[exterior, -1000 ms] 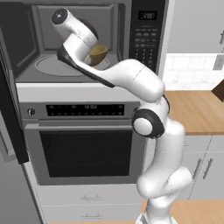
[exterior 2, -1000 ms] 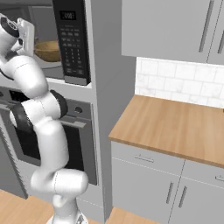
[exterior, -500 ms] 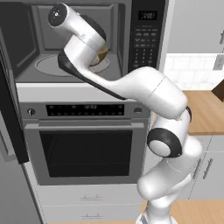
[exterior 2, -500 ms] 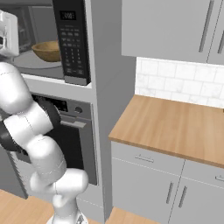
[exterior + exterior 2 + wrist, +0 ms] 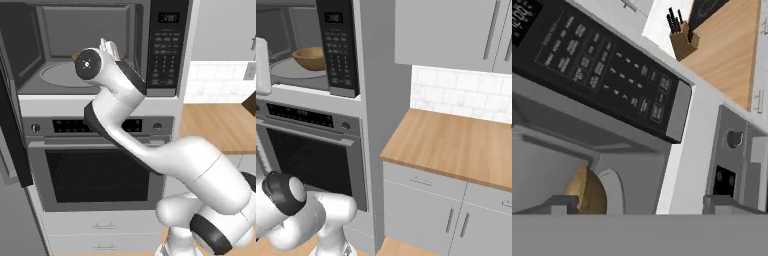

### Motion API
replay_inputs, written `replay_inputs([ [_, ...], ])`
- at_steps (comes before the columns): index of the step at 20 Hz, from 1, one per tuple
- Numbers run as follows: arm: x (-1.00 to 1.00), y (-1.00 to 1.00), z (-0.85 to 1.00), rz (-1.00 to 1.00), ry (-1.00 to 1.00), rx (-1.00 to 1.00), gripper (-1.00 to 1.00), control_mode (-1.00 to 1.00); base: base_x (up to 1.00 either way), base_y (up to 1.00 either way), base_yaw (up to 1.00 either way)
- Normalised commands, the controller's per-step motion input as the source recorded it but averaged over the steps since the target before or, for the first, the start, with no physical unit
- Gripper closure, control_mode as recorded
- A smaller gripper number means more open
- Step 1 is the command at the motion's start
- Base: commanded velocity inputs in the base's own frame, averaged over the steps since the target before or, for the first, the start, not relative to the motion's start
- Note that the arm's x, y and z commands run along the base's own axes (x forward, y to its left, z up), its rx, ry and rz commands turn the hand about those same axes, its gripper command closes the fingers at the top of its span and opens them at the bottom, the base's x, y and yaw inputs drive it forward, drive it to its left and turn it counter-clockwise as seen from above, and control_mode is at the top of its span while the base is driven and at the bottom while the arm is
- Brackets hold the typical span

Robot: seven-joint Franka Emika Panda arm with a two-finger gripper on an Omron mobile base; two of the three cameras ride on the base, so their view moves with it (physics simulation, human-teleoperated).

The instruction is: Open the microwave, place the bowl with waffle inside the microwave, then close the microwave door and turn it on.

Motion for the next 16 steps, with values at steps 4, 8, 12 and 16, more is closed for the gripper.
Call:
replay_inputs([
  [4,-1.0,-0.06,0.0,0.0,-0.21,0.06,-1.0,-1.0,0.0,0.0,0.0],
  [8,-1.0,0.0,-0.04,0.0,-0.12,-0.01,-1.0,-1.0,0.0,0.0,0.0],
  [12,-0.54,0.0,-0.44,0.0,0.0,-0.08,-1.0,-1.0,0.0,0.0,0.0],
  [16,-0.19,0.0,-0.64,-0.01,0.04,-0.2,-1.0,-1.0,0.0,0.0,0.0],
])
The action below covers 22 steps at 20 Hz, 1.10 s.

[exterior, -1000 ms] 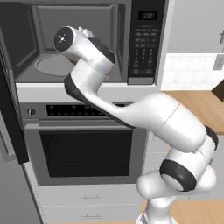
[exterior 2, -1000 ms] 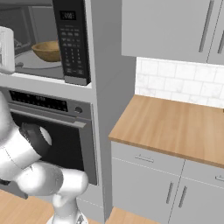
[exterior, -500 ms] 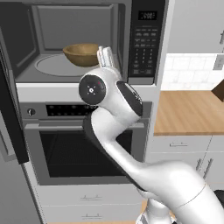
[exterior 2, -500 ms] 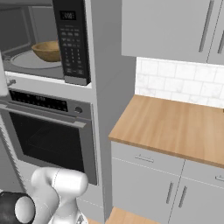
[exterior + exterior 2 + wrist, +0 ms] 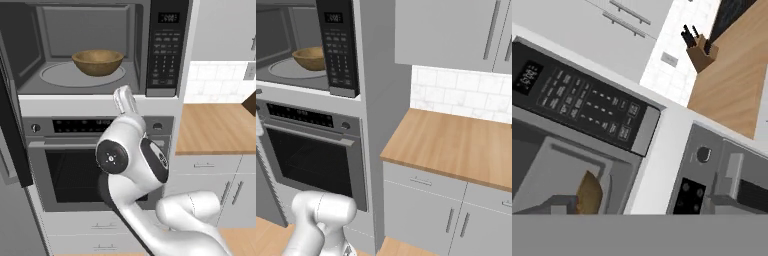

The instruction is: Open the microwave, place the bowl with waffle inside the microwave, then close the microwave door and turn it on.

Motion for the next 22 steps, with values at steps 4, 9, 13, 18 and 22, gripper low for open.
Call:
replay_inputs([
  [4,-0.01,0.0,-0.62,-0.03,0.01,-0.21,-1.0,-1.0,0.0,0.0,0.0],
  [9,0.0,0.0,-0.66,-0.02,0.0,-0.17,-1.0,-1.0,0.0,0.0,0.0],
  [13,0.0,0.12,-0.59,-0.03,-0.05,-0.09,-1.0,-1.0,0.0,0.0,0.0],
  [18,0.0,0.42,-0.47,-0.01,-0.08,-0.12,-1.0,-1.0,0.0,0.0,0.0],
  [22,-0.03,0.62,-0.33,0.0,-0.11,-0.16,-1.0,-1.0,0.0,0.0,0.0],
])
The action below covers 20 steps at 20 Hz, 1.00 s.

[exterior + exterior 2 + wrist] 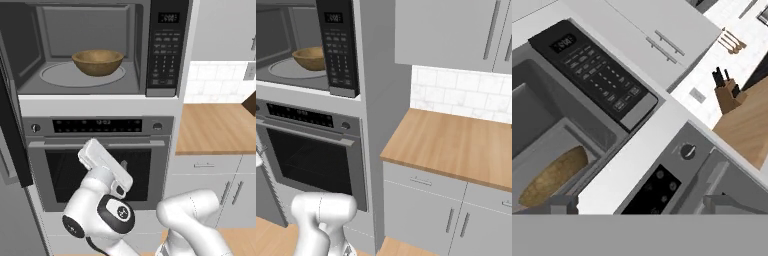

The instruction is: Open the microwave, place the bowl with waffle inside the microwave, then close the microwave door and turn it on.

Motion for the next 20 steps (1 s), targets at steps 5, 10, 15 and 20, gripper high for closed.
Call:
replay_inputs([
  [5,-0.02,0.65,-0.35,-0.02,-0.11,-0.15,-1.0,-1.0,0.0,0.0,0.0],
  [10,-0.04,0.63,-0.26,-0.02,-0.11,-0.1,-1.0,-1.0,0.0,0.0,0.0],
  [15,-0.11,0.54,-0.12,-0.02,-0.09,-0.09,-1.0,-1.0,0.0,0.0,0.0],
  [20,-0.16,0.42,0.0,-0.04,-0.12,-0.05,1.0,-1.0,0.0,0.0,0.0],
])
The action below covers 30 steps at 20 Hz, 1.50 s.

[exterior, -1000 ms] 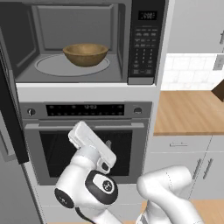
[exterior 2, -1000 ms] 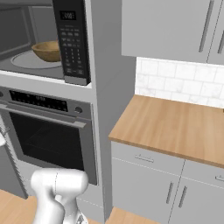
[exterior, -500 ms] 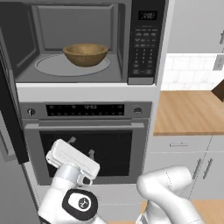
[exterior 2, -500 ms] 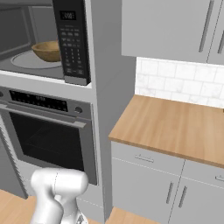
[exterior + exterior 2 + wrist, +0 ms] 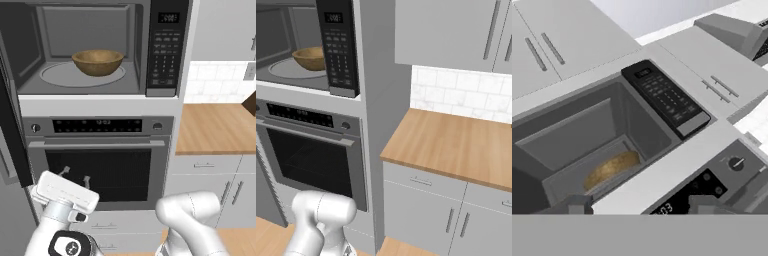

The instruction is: Open the microwave, place the bowl with waffle inside the microwave, then close the microwave door and turn it on.

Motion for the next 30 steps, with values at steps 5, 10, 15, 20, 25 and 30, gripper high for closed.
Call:
replay_inputs([
  [5,-0.02,0.2,0.0,-0.07,-0.08,-0.09,1.0,-1.0,0.0,0.0,0.0],
  [10,0.0,0.16,0.0,-0.06,-0.05,-0.15,1.0,-1.0,0.0,0.0,0.0],
  [15,0.0,0.2,0.0,-0.04,-0.08,-0.24,1.0,-1.0,0.0,0.0,0.0],
  [20,-0.02,0.18,0.02,-0.05,-0.12,-0.23,1.0,-1.0,0.0,0.0,0.0],
  [25,-0.14,0.15,0.19,-0.07,-0.12,-0.13,1.0,-1.0,0.0,0.0,0.0],
  [30,-0.25,0.17,0.34,-0.05,-0.08,-0.02,1.0,-1.0,0.0,0.0,0.0],
])
